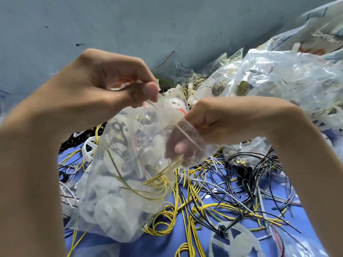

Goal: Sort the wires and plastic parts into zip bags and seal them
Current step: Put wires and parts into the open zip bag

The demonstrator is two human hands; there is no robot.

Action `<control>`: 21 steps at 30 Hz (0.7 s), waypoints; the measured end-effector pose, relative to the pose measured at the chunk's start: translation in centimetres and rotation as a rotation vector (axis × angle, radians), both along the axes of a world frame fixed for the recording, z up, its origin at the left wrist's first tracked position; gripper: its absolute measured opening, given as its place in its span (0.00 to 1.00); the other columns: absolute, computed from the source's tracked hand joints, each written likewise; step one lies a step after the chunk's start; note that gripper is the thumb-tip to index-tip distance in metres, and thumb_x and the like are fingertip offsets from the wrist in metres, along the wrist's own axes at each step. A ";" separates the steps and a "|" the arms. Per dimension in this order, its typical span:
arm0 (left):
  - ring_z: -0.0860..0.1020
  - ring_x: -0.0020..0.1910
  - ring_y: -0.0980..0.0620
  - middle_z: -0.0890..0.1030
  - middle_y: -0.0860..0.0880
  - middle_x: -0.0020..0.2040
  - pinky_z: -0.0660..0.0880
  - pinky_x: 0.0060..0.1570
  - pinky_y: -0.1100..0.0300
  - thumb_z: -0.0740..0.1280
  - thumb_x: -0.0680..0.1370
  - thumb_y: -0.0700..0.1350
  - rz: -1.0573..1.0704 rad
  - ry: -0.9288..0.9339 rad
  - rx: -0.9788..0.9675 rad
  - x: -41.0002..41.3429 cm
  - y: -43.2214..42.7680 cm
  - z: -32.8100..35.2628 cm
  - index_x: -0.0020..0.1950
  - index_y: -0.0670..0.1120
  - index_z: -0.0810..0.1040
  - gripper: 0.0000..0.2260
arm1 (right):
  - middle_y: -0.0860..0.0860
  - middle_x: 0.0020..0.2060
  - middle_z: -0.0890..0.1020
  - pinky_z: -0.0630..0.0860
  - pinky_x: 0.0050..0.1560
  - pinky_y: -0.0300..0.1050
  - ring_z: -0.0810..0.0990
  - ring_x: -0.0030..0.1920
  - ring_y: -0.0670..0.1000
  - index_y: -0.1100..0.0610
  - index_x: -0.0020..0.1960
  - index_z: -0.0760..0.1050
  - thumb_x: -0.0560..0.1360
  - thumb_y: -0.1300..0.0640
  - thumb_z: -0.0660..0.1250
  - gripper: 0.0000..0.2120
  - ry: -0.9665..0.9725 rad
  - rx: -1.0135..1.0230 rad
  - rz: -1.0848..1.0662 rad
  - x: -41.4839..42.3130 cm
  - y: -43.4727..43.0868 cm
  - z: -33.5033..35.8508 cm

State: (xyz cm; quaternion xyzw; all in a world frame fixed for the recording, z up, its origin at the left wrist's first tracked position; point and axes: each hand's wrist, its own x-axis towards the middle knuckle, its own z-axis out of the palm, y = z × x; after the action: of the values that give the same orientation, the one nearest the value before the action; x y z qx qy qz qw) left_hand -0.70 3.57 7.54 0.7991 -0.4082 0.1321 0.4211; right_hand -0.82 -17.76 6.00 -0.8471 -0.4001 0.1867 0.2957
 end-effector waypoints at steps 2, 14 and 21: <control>0.76 0.32 0.69 0.78 0.66 0.31 0.69 0.34 0.78 0.65 0.74 0.43 -0.008 0.005 -0.002 0.0 -0.1 0.0 0.41 0.53 0.76 0.05 | 0.47 0.45 0.86 0.80 0.47 0.42 0.84 0.46 0.46 0.48 0.54 0.81 0.76 0.52 0.66 0.09 -0.066 -0.096 0.028 0.0 0.1 -0.1; 0.74 0.32 0.58 0.78 0.55 0.33 0.68 0.36 0.62 0.61 0.73 0.56 0.360 -0.047 0.156 2.4 1.5 -0.7 0.40 0.56 0.76 0.07 | 0.39 0.38 0.83 0.80 0.42 0.44 0.81 0.38 0.39 0.43 0.47 0.80 0.62 0.40 0.74 0.15 -0.174 -0.670 -0.413 3.5 -4.8 -0.9; 0.74 0.31 0.59 0.78 0.54 0.33 0.68 0.36 0.65 0.61 0.72 0.57 0.337 0.001 0.176 2.2 1.1 -0.8 0.40 0.56 0.76 0.08 | 0.45 0.36 0.85 0.73 0.36 0.36 0.81 0.38 0.43 0.50 0.45 0.84 0.60 0.48 0.79 0.15 0.073 -0.910 -0.409 5.9 -4.4 -4.5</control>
State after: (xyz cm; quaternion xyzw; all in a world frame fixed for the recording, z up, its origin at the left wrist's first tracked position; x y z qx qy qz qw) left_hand 1.51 4.63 6.77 0.8901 -0.2781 0.1641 0.3218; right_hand 5.07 -22.21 1.48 -0.9443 -0.0932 0.3101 -0.0595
